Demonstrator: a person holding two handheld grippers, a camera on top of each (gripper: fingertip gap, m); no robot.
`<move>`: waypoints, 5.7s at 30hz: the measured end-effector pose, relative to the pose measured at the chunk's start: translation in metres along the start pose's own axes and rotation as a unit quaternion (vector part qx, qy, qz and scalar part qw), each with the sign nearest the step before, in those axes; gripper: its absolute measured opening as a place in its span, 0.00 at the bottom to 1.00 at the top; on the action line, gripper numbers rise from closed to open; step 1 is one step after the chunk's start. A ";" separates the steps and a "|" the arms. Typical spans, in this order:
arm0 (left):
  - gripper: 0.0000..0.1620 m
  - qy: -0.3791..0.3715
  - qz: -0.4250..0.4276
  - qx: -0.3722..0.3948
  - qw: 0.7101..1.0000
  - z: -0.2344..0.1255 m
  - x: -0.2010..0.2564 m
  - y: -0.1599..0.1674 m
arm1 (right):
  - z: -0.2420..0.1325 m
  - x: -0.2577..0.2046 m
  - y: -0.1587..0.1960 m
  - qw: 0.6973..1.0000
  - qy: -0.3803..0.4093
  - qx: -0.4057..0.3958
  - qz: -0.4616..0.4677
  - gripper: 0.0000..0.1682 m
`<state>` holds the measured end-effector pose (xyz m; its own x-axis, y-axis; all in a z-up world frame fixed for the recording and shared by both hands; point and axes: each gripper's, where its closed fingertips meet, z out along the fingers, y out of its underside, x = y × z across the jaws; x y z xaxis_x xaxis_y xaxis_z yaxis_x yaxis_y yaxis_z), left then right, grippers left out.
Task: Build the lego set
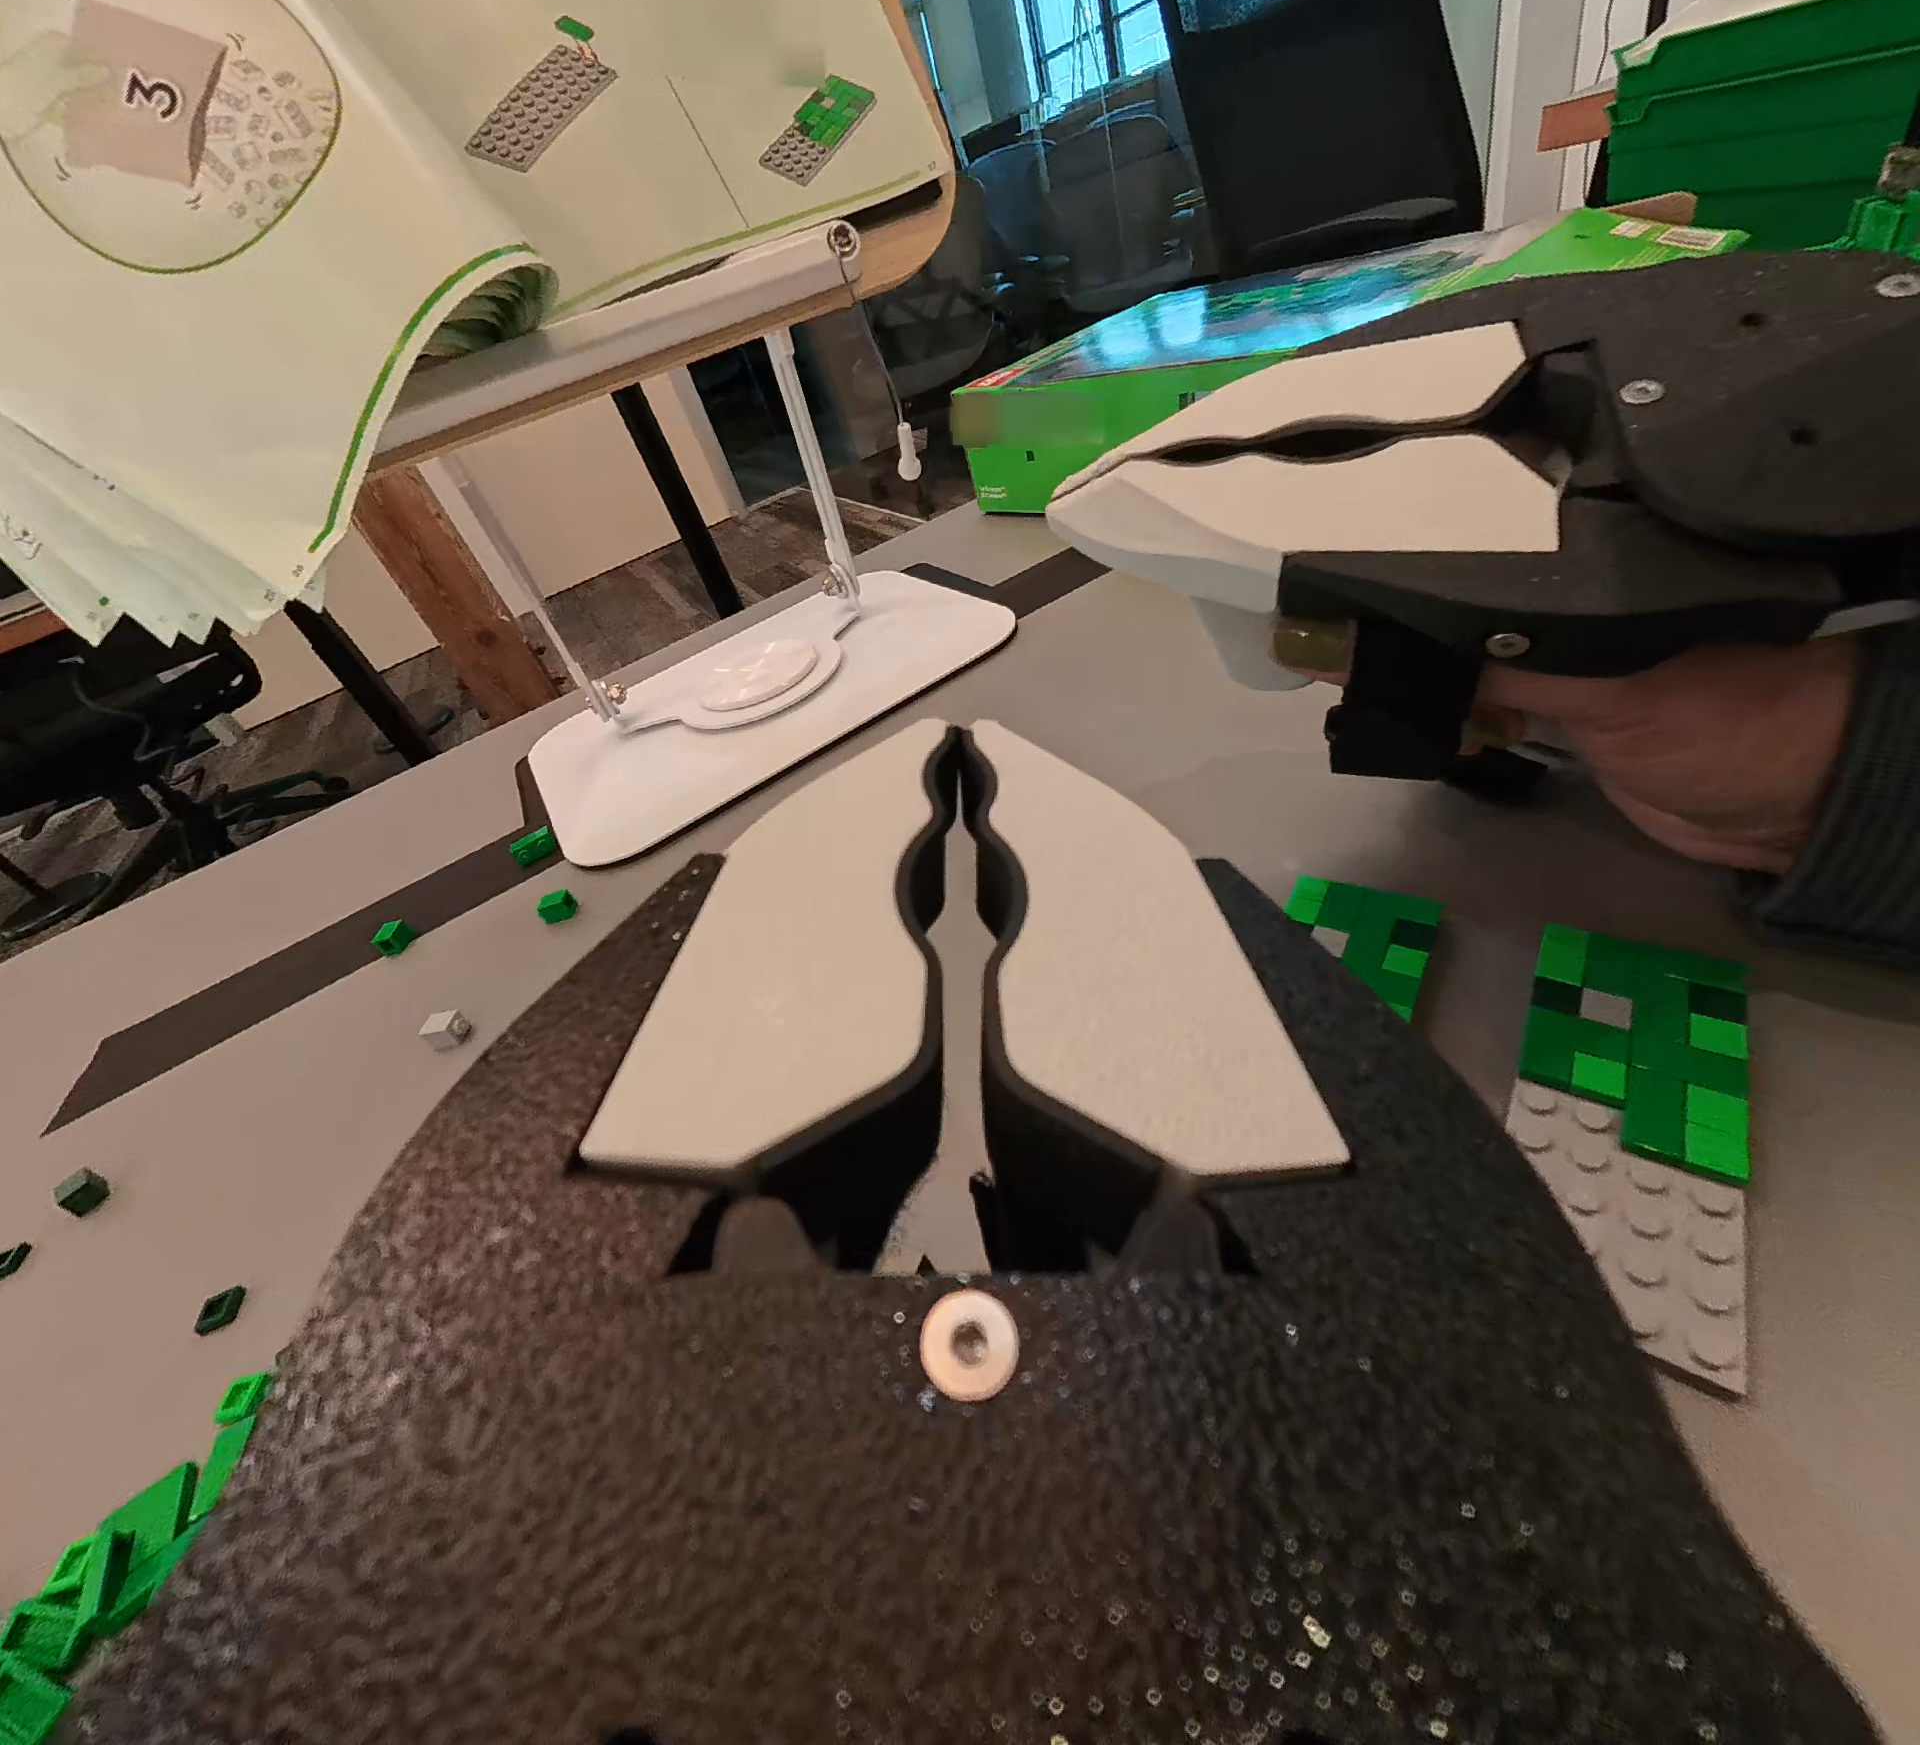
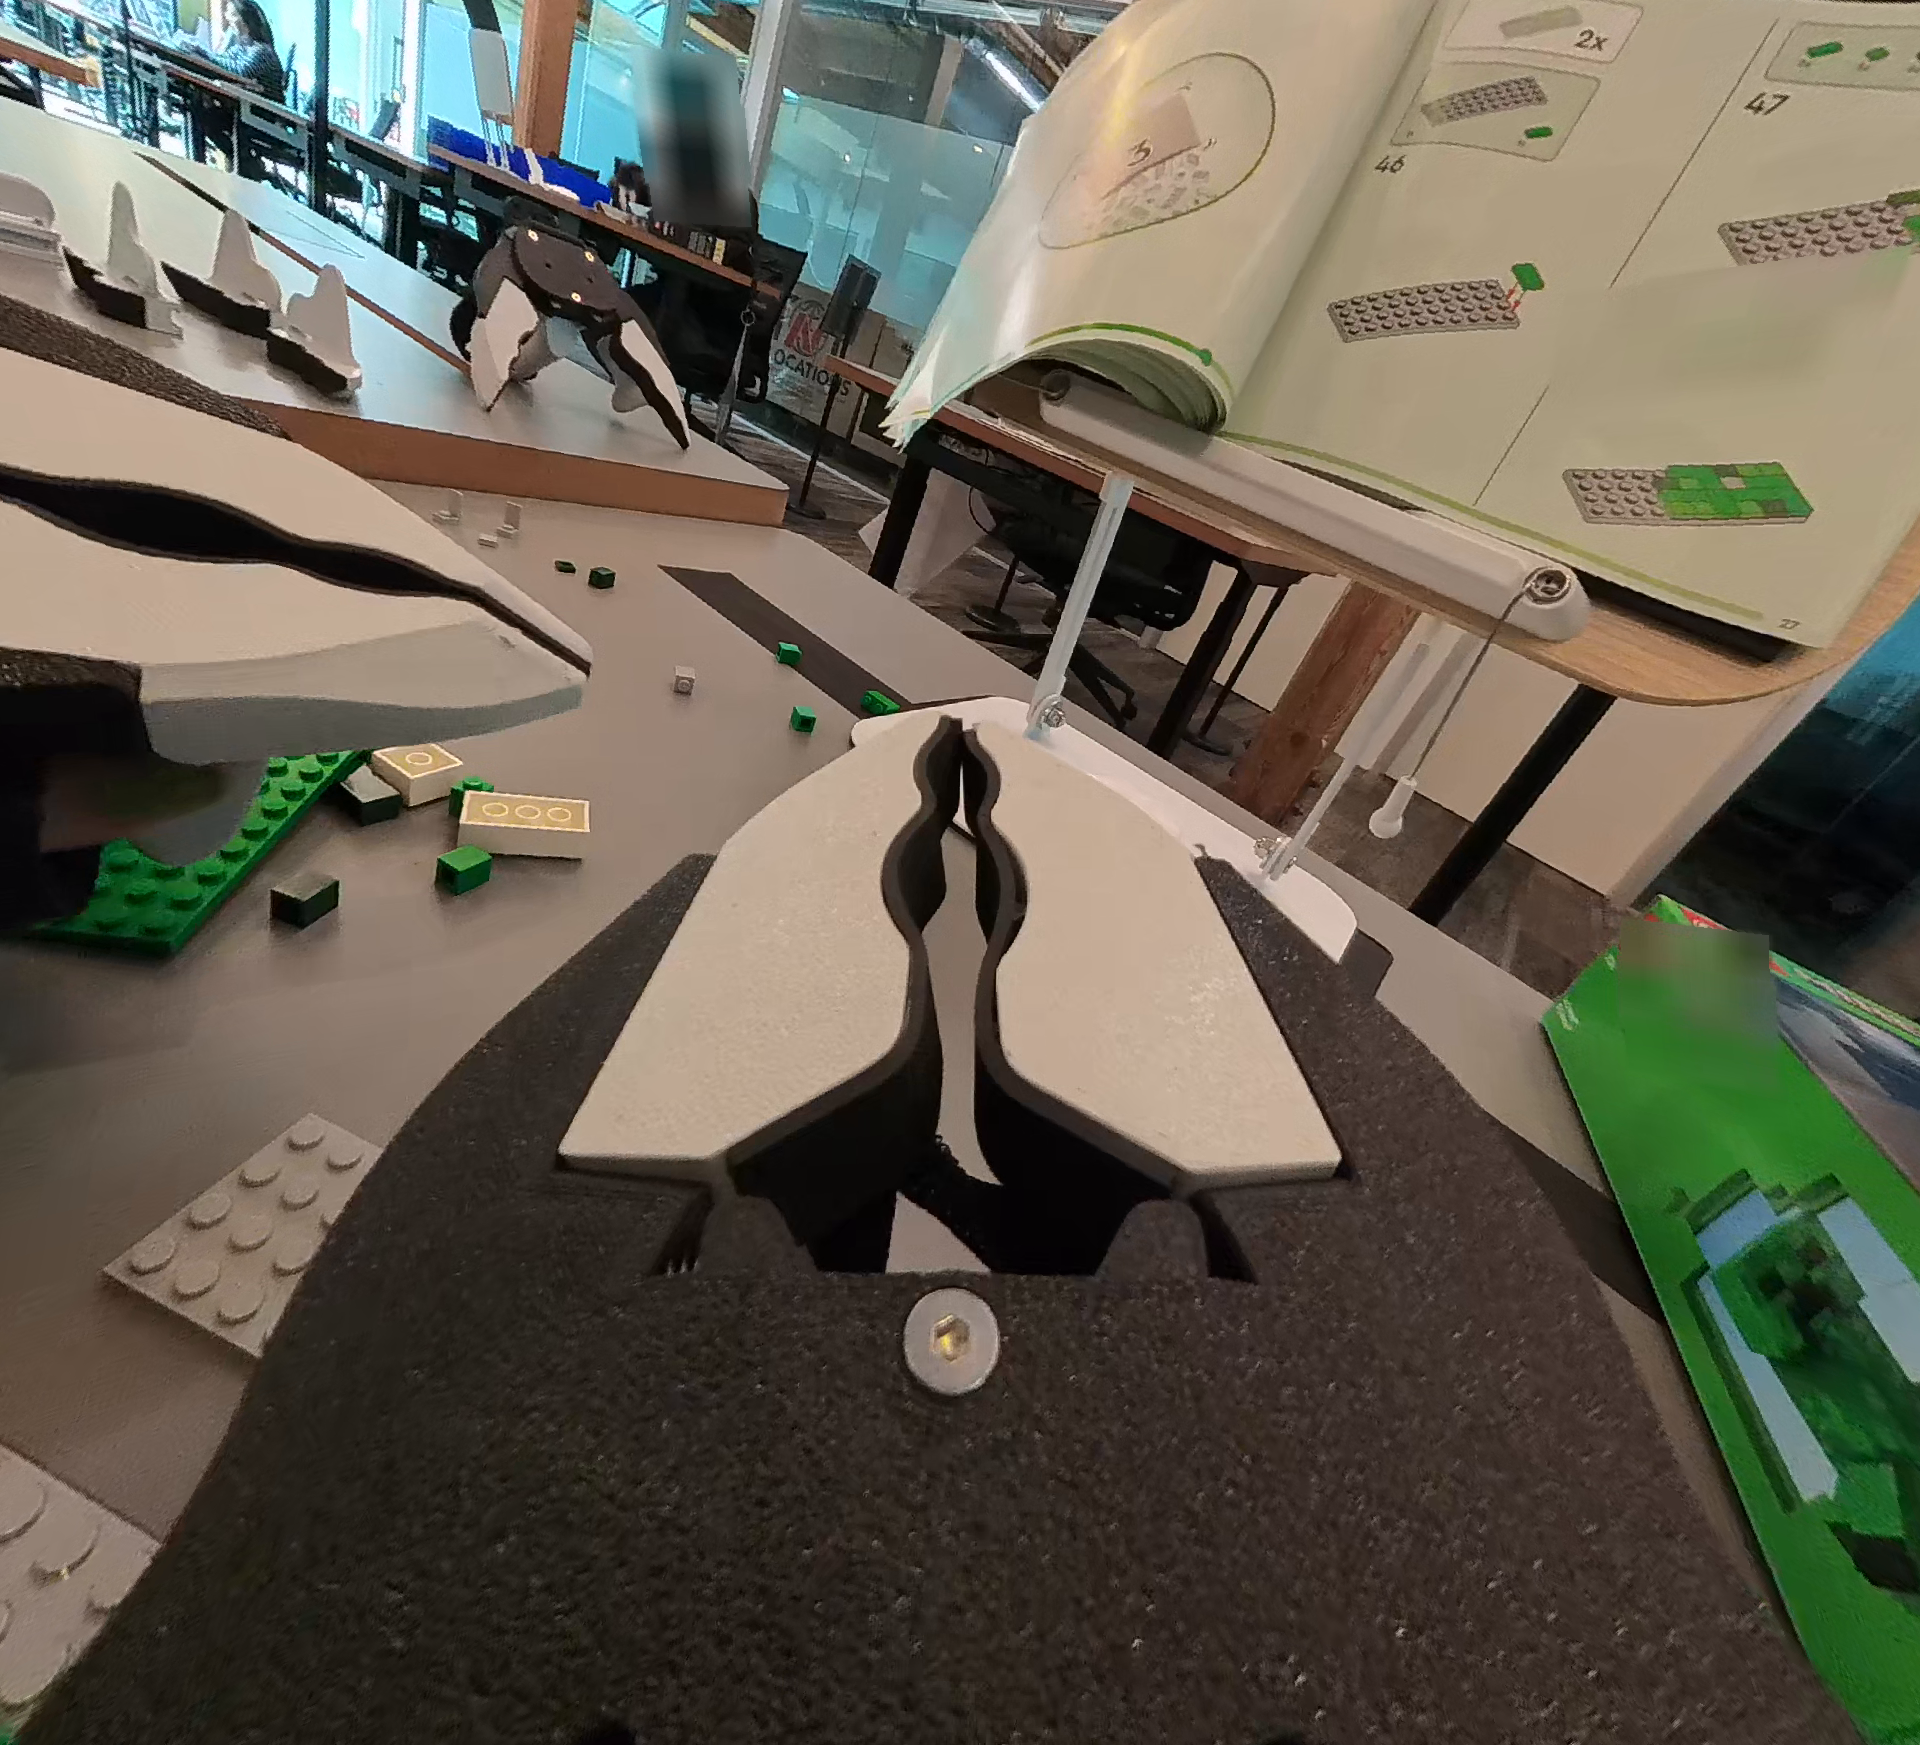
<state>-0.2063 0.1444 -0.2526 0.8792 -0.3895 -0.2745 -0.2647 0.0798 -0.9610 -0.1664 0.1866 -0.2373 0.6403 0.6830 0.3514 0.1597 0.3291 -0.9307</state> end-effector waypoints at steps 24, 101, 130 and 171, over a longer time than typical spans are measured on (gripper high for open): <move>0.00 0.005 0.004 -0.005 1.000 0.000 0.002 0.001 | 0.001 -0.002 0.001 1.000 -0.005 -0.002 -0.008 0.00; 0.00 0.157 0.051 0.054 0.985 -0.050 0.071 -0.020 | 0.113 -0.174 0.063 0.722 -0.343 -0.601 -0.022 0.04; 0.31 0.348 0.027 -0.351 0.869 -0.033 0.063 0.079 | -0.069 -0.063 0.032 0.816 -0.473 -0.317 -0.100 0.04; 0.19 0.365 0.085 -0.253 0.892 -0.041 0.079 0.064 | -0.080 -0.091 0.059 0.738 -0.530 -0.340 -0.245 0.05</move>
<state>-0.1703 0.0814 -0.3346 0.3657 -0.9196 -0.1435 -0.6772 -0.1571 -0.7189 -0.1552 0.0921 -0.3323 -0.5075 0.8358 0.2093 0.7476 0.5479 -0.3752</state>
